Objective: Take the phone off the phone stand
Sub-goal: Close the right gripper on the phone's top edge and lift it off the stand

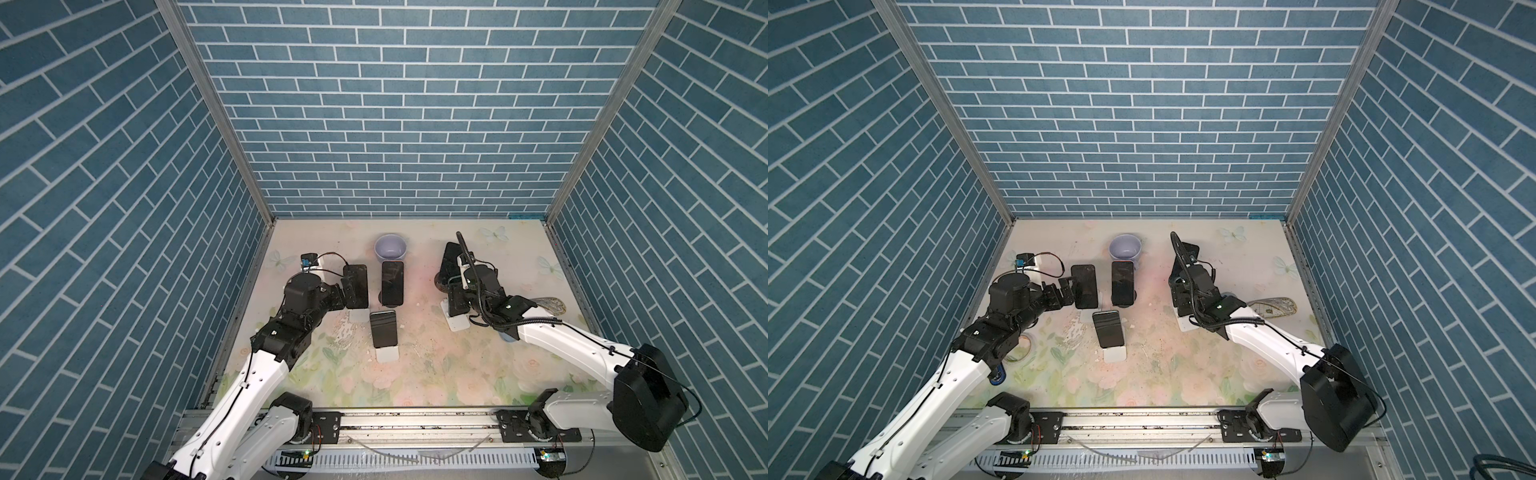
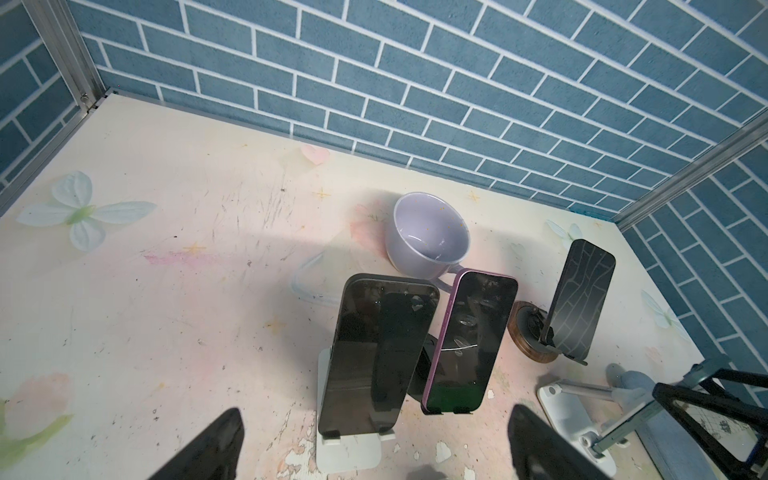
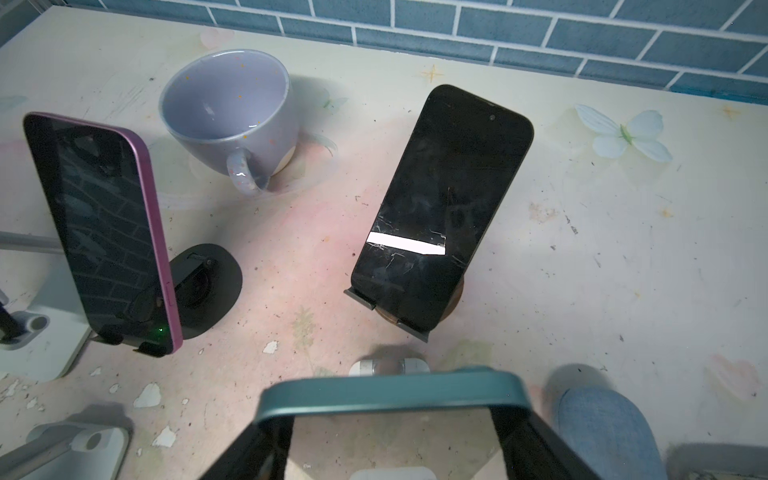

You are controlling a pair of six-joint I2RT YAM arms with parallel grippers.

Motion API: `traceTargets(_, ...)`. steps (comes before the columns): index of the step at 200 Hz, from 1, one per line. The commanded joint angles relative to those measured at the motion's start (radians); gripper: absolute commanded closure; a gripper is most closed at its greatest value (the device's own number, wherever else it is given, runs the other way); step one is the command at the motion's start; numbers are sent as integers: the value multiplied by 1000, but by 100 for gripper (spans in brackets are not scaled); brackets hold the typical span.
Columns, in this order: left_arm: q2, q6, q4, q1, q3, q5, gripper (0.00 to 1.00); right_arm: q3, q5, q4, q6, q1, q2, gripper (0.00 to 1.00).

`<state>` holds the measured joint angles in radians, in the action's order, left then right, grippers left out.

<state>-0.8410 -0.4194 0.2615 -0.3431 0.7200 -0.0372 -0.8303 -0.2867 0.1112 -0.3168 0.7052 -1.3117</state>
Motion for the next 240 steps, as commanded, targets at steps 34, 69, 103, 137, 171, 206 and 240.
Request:
traceTargets(34, -2, 21, -39, -5, 32, -11, 0, -62, -26, 10, -5, 16, 16, 55)
traceTargets(69, -3, 22, -38, -5, 32, -12, 0, -110, -50, 69, 5, 19, 46, 70)
traceTargets(103, -3, 25, -28, -5, 35, -16, 0, -190, -54, 153, 8, 20, 49, 76)
traceTargets(137, 2, 26, -22, -5, 32, -20, 0, -257, -22, 218, -19, 26, 45, 78)
traceTargets(171, 3, 33, -13, -5, 32, -21, 0, -294, 21, 232, -40, 56, 42, 78)
traceTargets(206, 7, 44, 3, -5, 36, -28, 0, -332, 23, 256, -93, 109, 8, 78)
traceTargets(240, 25, 44, 4, -5, 25, -33, 0, -397, -44, 338, -199, 179, -54, 78)
